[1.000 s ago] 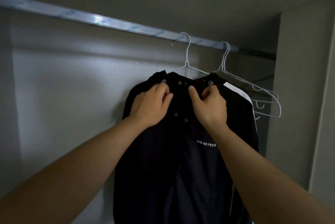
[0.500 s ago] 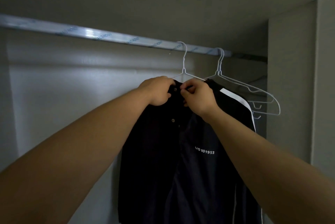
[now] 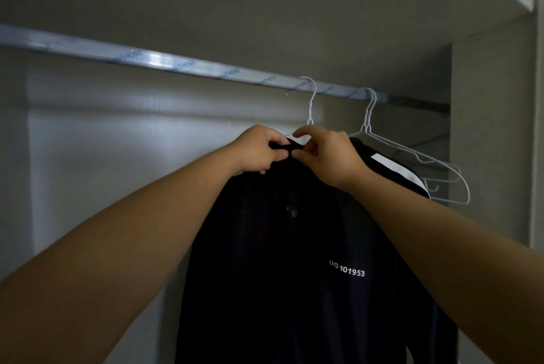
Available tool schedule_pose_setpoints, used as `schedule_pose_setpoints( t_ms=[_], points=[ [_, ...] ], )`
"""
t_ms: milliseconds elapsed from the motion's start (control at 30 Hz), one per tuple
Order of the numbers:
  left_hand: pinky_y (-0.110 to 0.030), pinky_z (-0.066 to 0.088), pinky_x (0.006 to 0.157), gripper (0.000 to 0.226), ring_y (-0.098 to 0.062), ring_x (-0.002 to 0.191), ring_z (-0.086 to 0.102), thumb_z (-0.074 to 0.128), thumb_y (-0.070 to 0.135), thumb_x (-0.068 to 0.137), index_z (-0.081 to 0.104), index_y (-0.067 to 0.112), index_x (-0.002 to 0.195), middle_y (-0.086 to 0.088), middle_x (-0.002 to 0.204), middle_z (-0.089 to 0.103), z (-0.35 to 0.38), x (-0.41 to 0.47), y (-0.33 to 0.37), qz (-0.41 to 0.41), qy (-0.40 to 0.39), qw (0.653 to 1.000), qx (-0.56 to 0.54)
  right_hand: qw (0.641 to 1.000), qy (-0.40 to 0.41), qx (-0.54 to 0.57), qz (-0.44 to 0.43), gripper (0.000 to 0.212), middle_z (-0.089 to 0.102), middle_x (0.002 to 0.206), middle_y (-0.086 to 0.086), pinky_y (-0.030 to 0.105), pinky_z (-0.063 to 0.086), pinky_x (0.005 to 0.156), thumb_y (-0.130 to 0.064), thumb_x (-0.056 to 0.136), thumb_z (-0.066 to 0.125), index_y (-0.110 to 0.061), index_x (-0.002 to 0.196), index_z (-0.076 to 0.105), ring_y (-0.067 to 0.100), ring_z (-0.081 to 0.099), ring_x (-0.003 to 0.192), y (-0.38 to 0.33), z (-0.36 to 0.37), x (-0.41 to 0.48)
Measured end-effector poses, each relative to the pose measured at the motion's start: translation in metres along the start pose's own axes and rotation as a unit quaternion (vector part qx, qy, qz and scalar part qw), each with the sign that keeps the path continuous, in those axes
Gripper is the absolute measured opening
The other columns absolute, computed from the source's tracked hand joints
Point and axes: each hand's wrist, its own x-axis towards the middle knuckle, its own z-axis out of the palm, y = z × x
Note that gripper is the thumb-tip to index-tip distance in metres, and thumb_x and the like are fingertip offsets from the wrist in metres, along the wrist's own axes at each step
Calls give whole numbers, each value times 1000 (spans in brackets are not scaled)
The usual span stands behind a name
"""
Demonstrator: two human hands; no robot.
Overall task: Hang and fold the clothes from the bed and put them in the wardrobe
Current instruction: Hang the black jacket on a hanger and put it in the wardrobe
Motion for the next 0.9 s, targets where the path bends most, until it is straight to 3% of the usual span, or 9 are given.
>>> schedule_pose_setpoints(
  t_ms=[100,300,433,500,600,633,700,767,900],
  points=[
    [-18,50,49,19,1,44,54,70,17,94,70,28,109,-3,78,67,3,2,-5,7,-5,1000,-4,999,-17,-31,-29,30,74,92,0,28,53,83,-25,92,71,-18,122,70,13,66,83,3,-1,2],
    [-18,49,49,21,-1,45,53,70,19,93,69,39,87,1,70,66,5,6,-8,15,-15,1000,4,993,-74,-88,-39,29,76,90,0,23,51,82,-25,93,70,-18,121,72,11,68,82,8,-7,10],
    [-19,48,48,13,-3,44,51,70,19,93,73,31,96,11,54,62,6,6,-6,28,-16,999,5,984,-89,-137,-74,30,71,104,3,38,52,87,-31,95,67,-24,124,70,23,65,97,11,-9,13],
    [-19,48,49,12,-3,45,52,71,20,93,74,29,101,8,60,63,4,6,-6,26,-18,999,3,973,-85,-192,-98,33,59,109,6,39,49,85,-37,96,63,-24,127,67,27,59,100,13,-6,13],
    [-18,47,48,11,-1,44,53,70,22,94,71,27,103,13,51,61,2,3,-8,25,-17,1000,2,947,-62,-284,-136,40,51,117,8,40,36,87,-44,98,55,-16,125,64,29,48,108,15,-1,14],
    [-19,48,48,11,-1,47,55,70,24,93,68,27,102,14,54,63,2,2,-8,31,-9,999,17,937,-61,-311,-144,41,51,120,8,40,33,88,-46,100,52,-16,125,63,29,45,112,15,2,15],
    [-23,48,61,21,-4,70,61,74,30,88,58,32,101,13,82,67,3,-1,-9,52,20,992,109,927,-70,-338,-148,41,51,121,6,40,29,90,-47,102,45,-16,124,61,29,41,115,15,6,18],
    [-30,48,74,36,-12,90,57,77,34,84,50,35,107,9,108,59,6,-2,-13,65,40,978,196,931,-81,-329,-137,41,54,117,6,39,27,89,-46,103,43,-14,121,61,28,41,113,15,8,20],
    [-35,50,86,50,-13,102,56,77,25,82,46,32,121,10,126,48,12,-7,-22,87,85,971,207,937,-74,-314,-135,37,55,110,5,37,25,86,-43,102,46,-13,115,64,27,42,108,19,9,18]
  ],
)
